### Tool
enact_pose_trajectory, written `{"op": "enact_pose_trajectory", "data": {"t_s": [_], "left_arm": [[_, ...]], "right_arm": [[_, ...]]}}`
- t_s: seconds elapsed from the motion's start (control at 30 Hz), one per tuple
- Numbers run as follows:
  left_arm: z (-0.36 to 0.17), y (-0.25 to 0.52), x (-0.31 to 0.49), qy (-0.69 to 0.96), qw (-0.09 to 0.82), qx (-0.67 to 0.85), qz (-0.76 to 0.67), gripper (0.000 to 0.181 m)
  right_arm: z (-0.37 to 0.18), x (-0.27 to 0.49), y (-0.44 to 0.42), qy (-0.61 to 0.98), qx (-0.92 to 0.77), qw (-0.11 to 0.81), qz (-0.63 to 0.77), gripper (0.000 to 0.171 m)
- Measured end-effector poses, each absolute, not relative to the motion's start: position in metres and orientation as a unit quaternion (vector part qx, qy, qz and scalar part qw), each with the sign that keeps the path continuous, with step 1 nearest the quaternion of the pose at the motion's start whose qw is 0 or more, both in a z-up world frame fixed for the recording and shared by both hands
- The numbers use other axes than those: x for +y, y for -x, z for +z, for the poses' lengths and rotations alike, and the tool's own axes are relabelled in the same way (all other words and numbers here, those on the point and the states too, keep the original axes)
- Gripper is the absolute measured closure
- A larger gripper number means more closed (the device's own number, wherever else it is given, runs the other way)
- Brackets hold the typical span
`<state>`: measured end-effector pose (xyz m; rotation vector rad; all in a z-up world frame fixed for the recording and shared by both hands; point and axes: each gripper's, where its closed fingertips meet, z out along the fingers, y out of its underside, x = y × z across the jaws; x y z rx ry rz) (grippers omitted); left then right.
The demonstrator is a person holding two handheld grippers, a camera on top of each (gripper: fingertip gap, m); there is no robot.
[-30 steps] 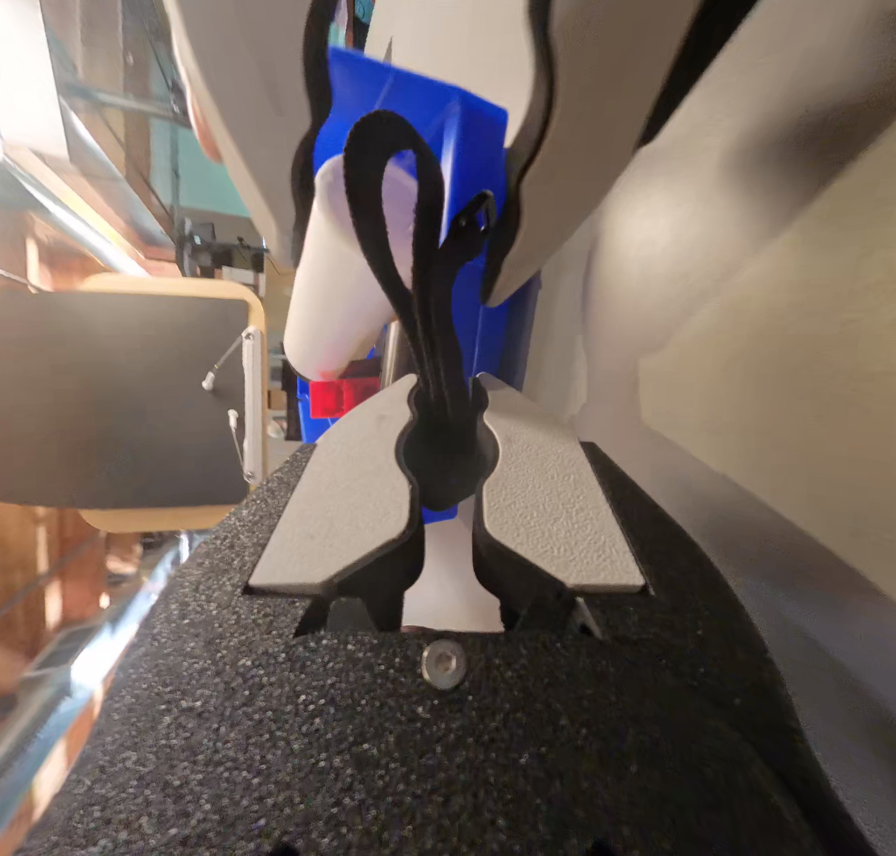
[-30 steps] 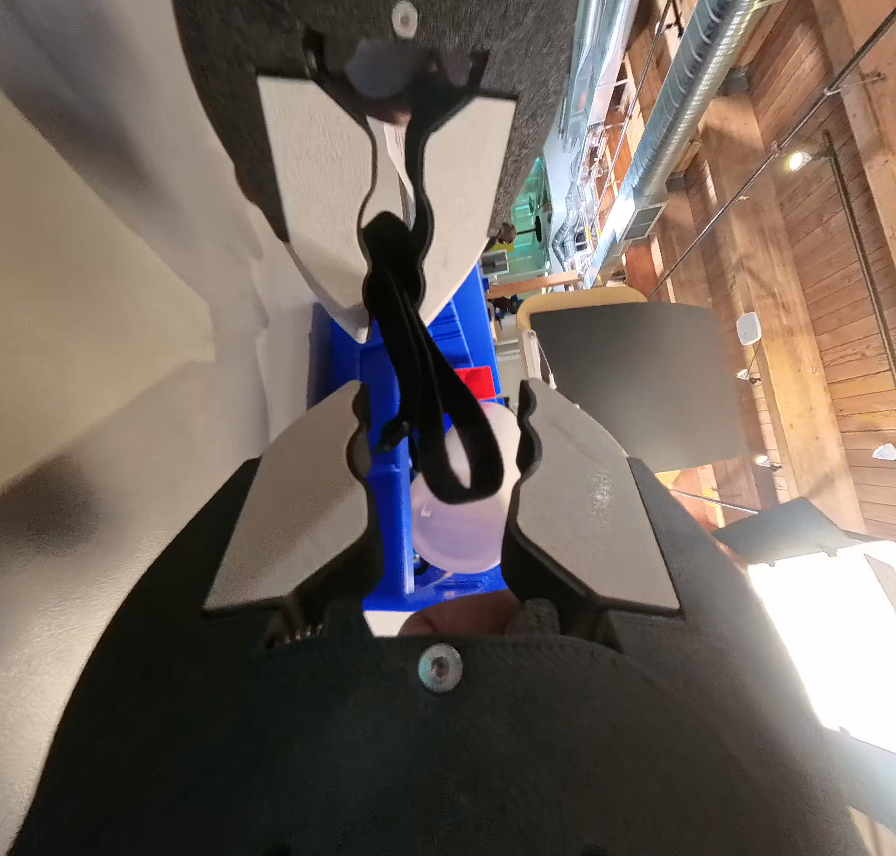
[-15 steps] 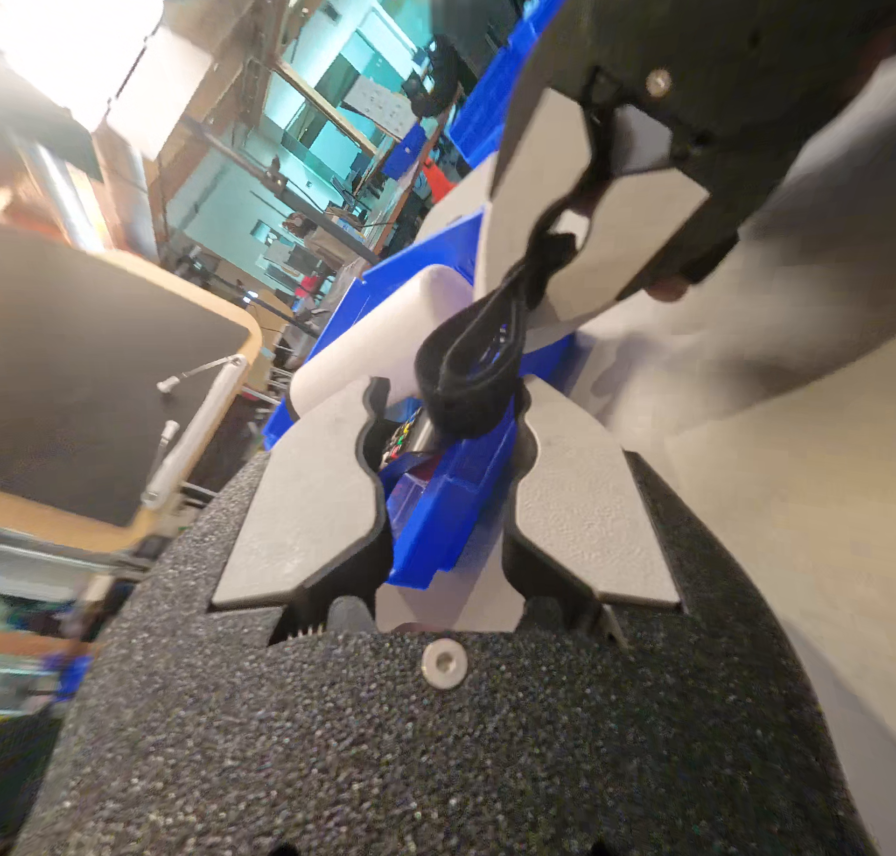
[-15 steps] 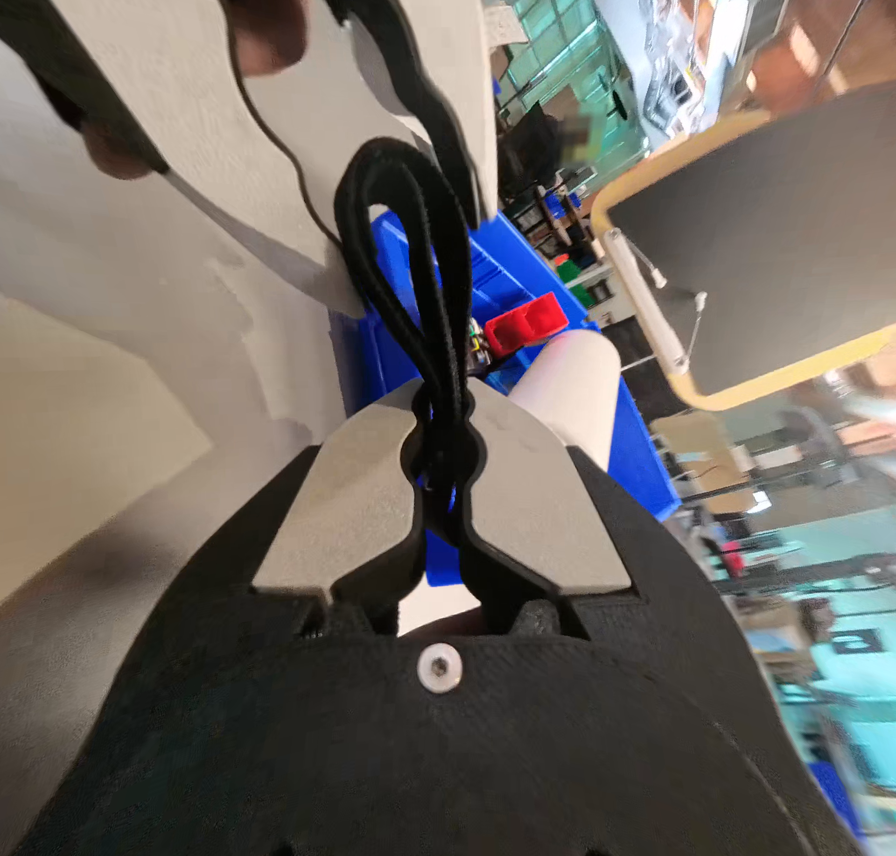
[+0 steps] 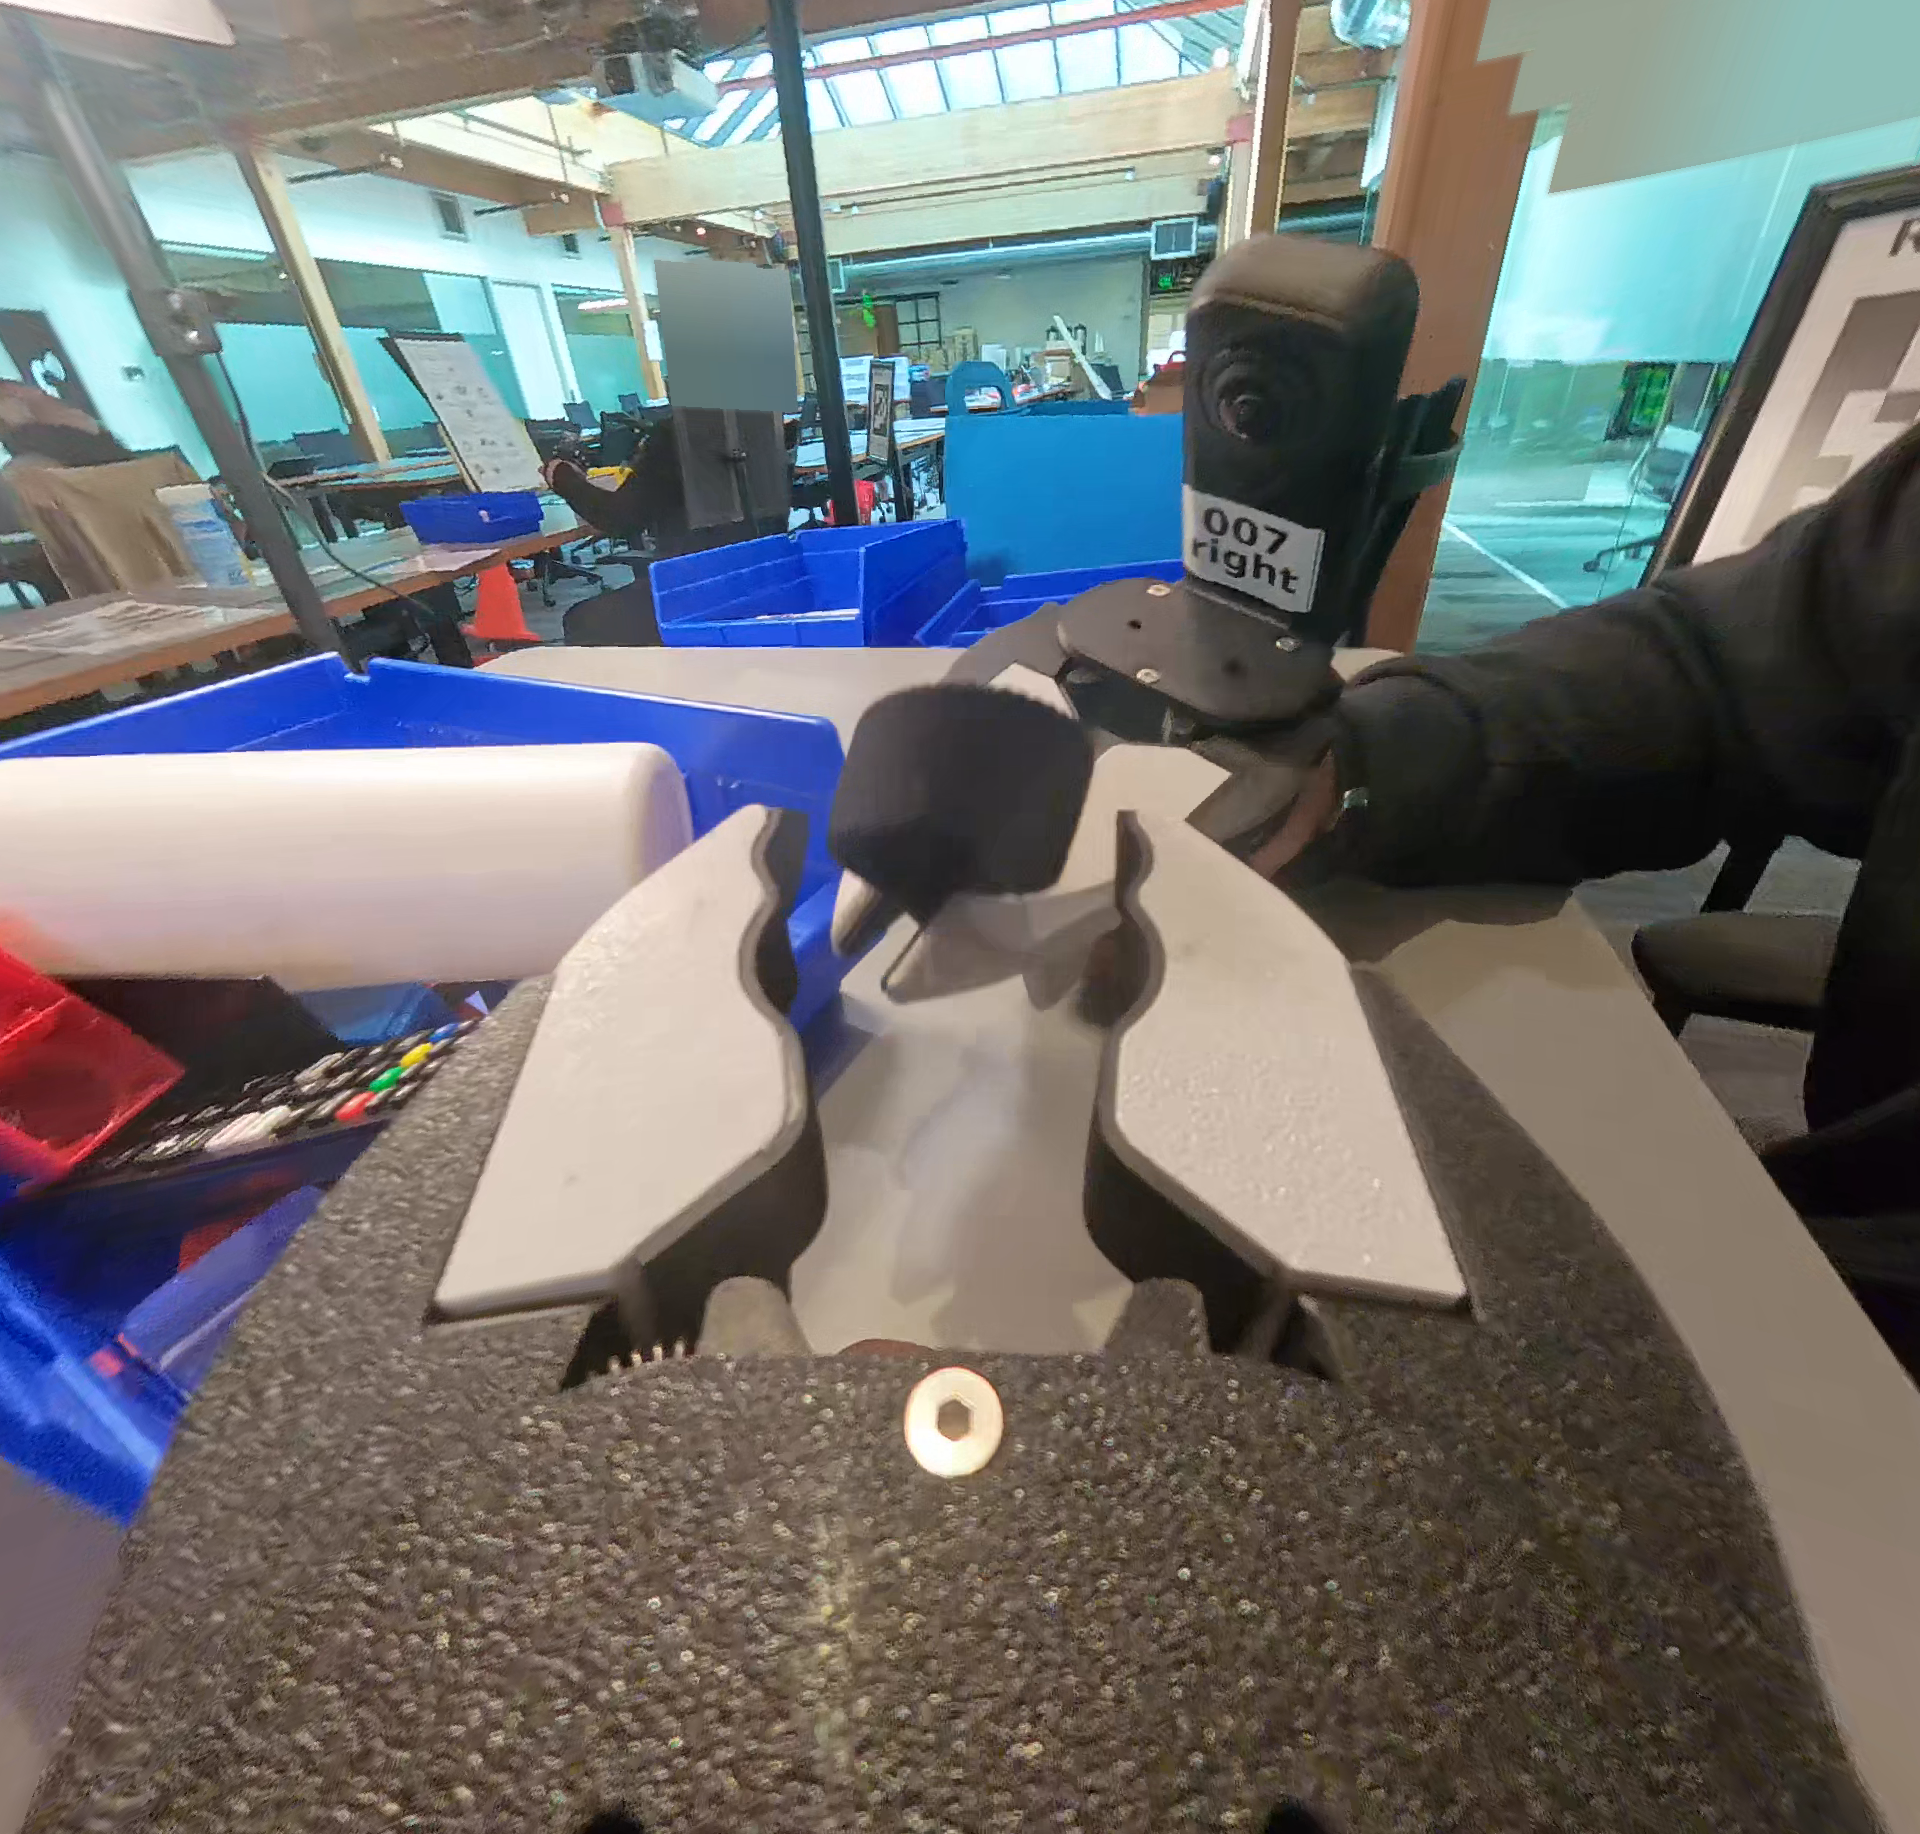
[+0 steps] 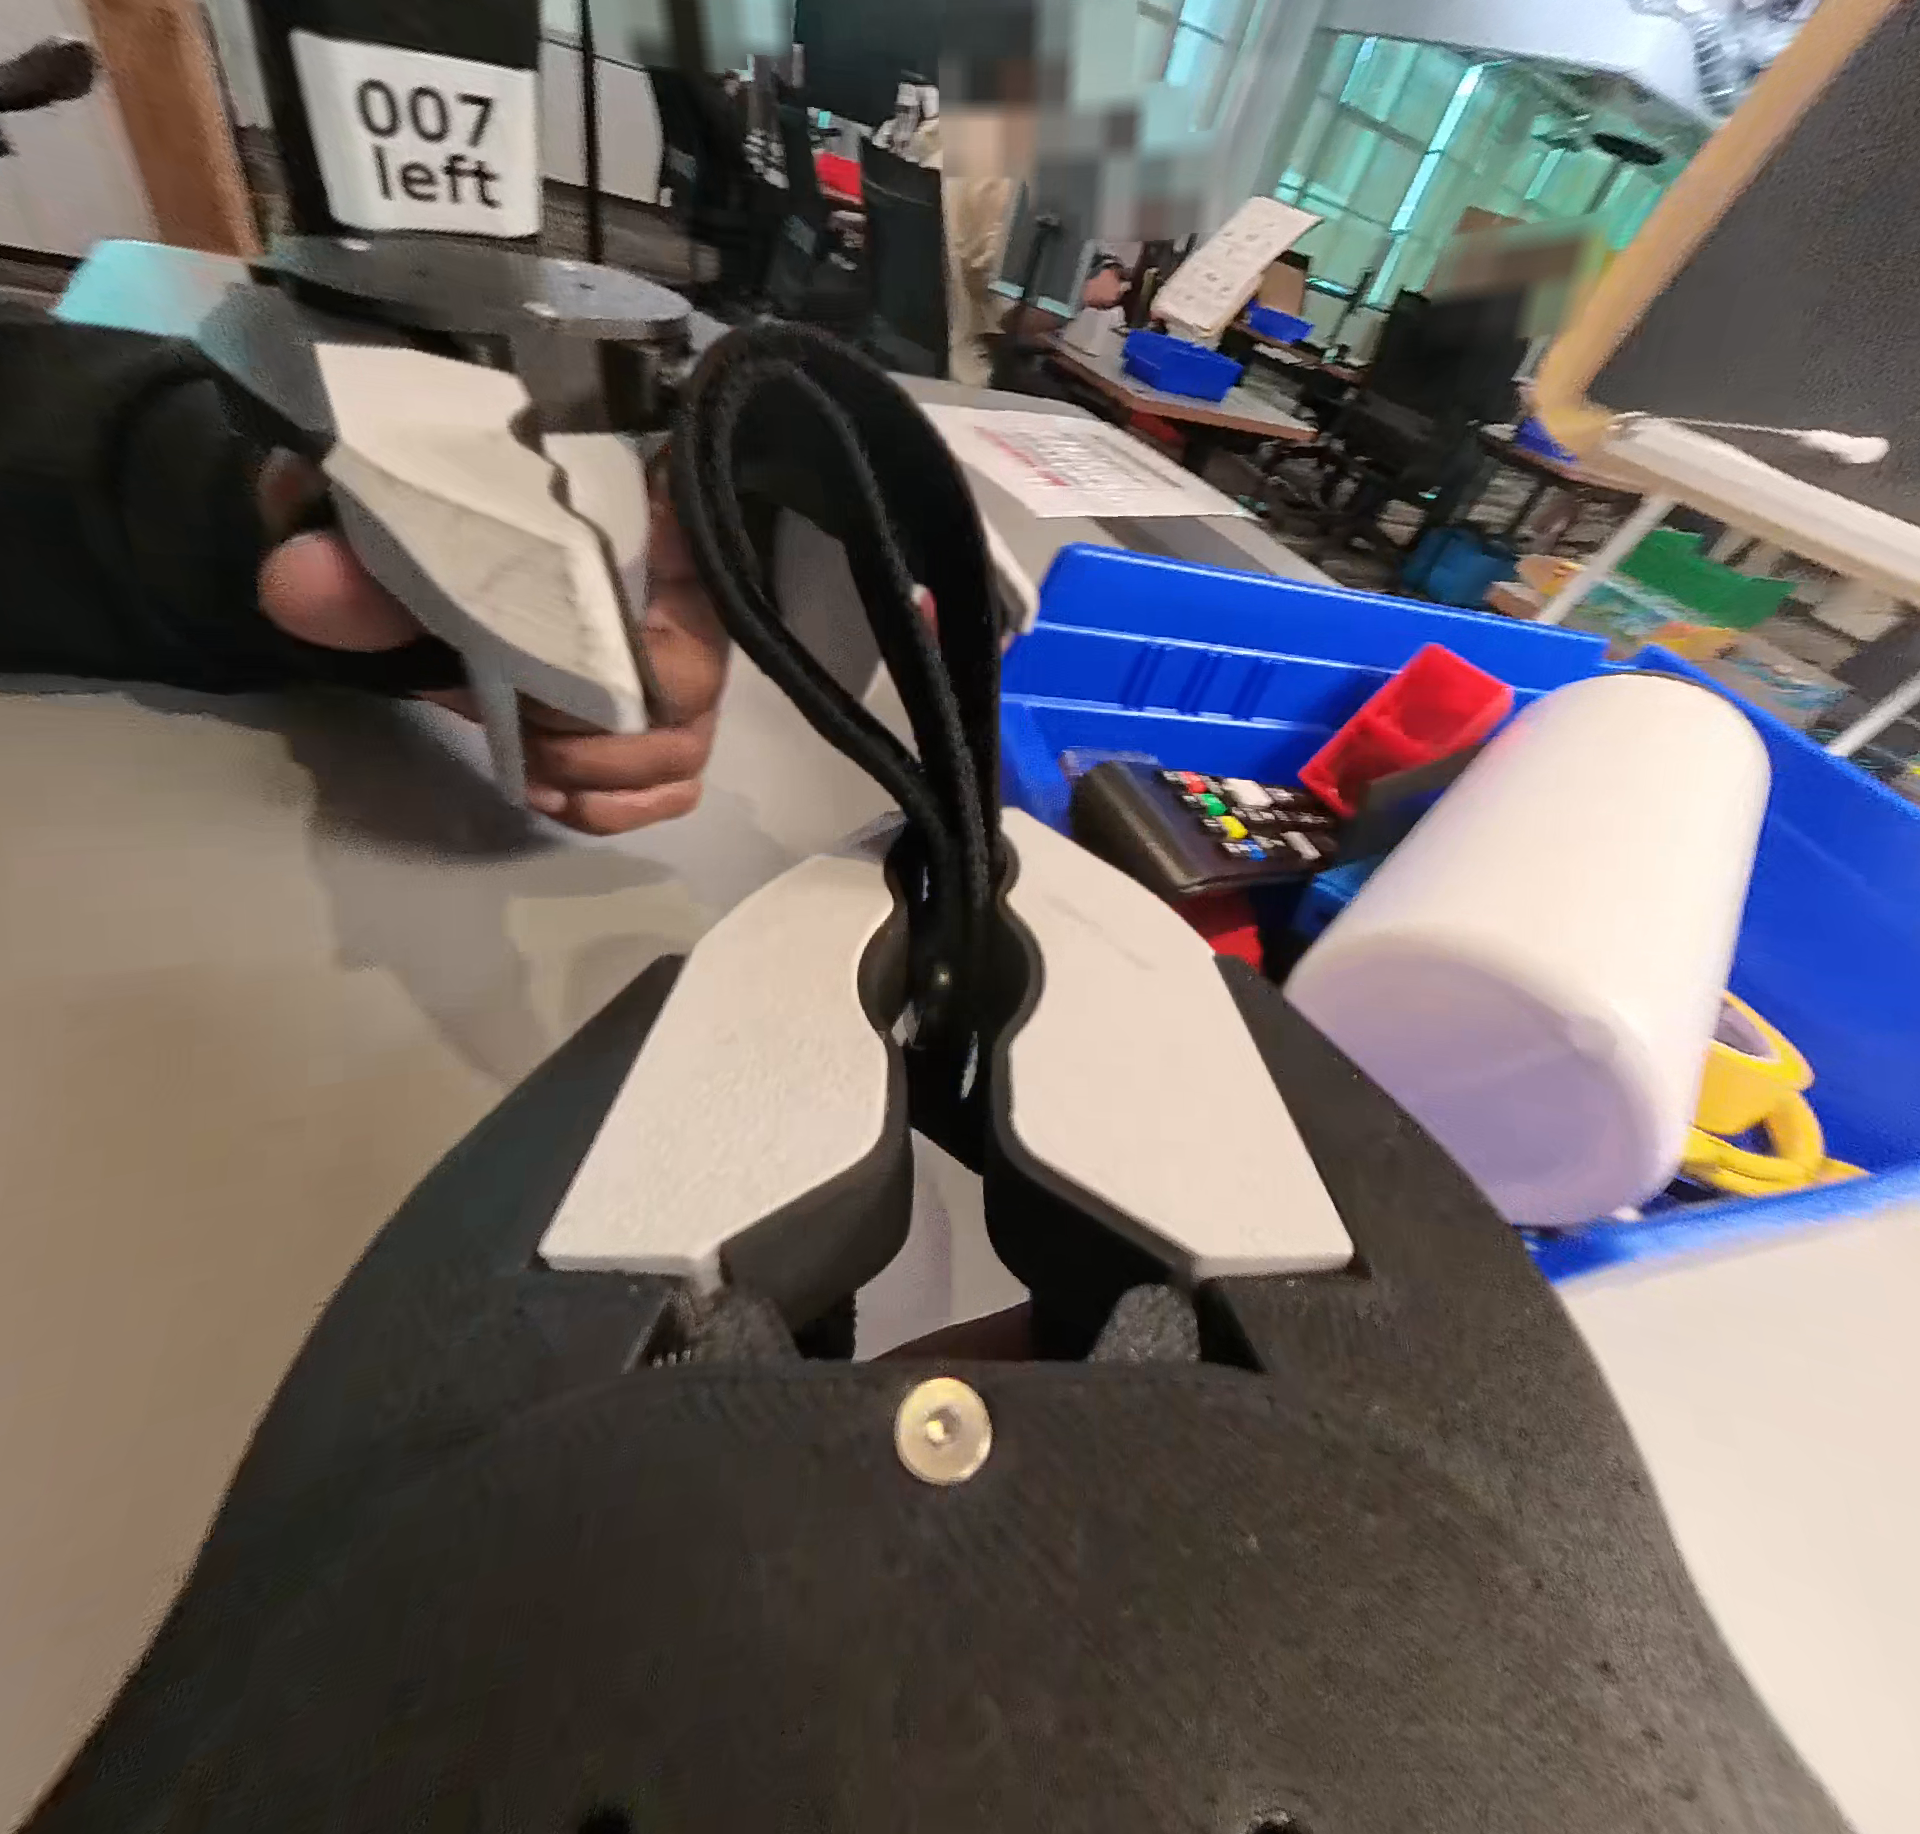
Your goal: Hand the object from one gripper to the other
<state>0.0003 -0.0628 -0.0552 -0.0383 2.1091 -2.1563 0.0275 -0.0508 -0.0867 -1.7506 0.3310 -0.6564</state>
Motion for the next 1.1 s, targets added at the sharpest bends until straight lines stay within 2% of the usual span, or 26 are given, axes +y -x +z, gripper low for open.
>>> {"op": "enact_pose_trajectory", "data": {"t_s": [0.13, 0.27, 0.47, 0.7, 0.83, 0.97, 1.1], "left_arm": [[-0.064, 0.003, -0.065, -0.017, 0.11, 0.714, -0.691, 0.155], [-0.064, -0.009, -0.061, 0.009, 0.141, 0.727, -0.672, 0.165], [-0.069, -0.027, -0.057, 0.122, 0.102, 0.727, -0.668, 0.166], [-0.066, -0.034, -0.052, 0.159, 0.091, 0.711, -0.679, 0.166], [-0.066, -0.026, -0.058, 0.14, 0.098, 0.716, -0.677, 0.166], [-0.07, -0.016, -0.066, 0.135, 0.066, 0.719, -0.679, 0.162], [-0.071, -0.01, -0.068, 0.127, 0.015, 0.719, -0.683, 0.149]], "right_arm": [[-0.098, -0.043, -0.021, 0.77, 0.112, 0.556, -0.294, 0.159], [-0.091, -0.05, -0.03, 0.753, 0.089, 0.52, -0.394, 0.148], [-0.077, -0.058, -0.035, 0.708, 0.007, 0.392, -0.587, 0.13], [-0.074, -0.054, -0.035, 0.704, 0.022, 0.382, -0.598, 0.126], [-0.076, -0.055, -0.04, 0.702, 0.021, 0.338, -0.627, 0.128], [-0.083, -0.056, -0.043, 0.703, 0.007, 0.288, -0.65, 0.143], [-0.086, -0.058, -0.043, 0.721, 0.022, 0.323, -0.612, 0.148]]}}
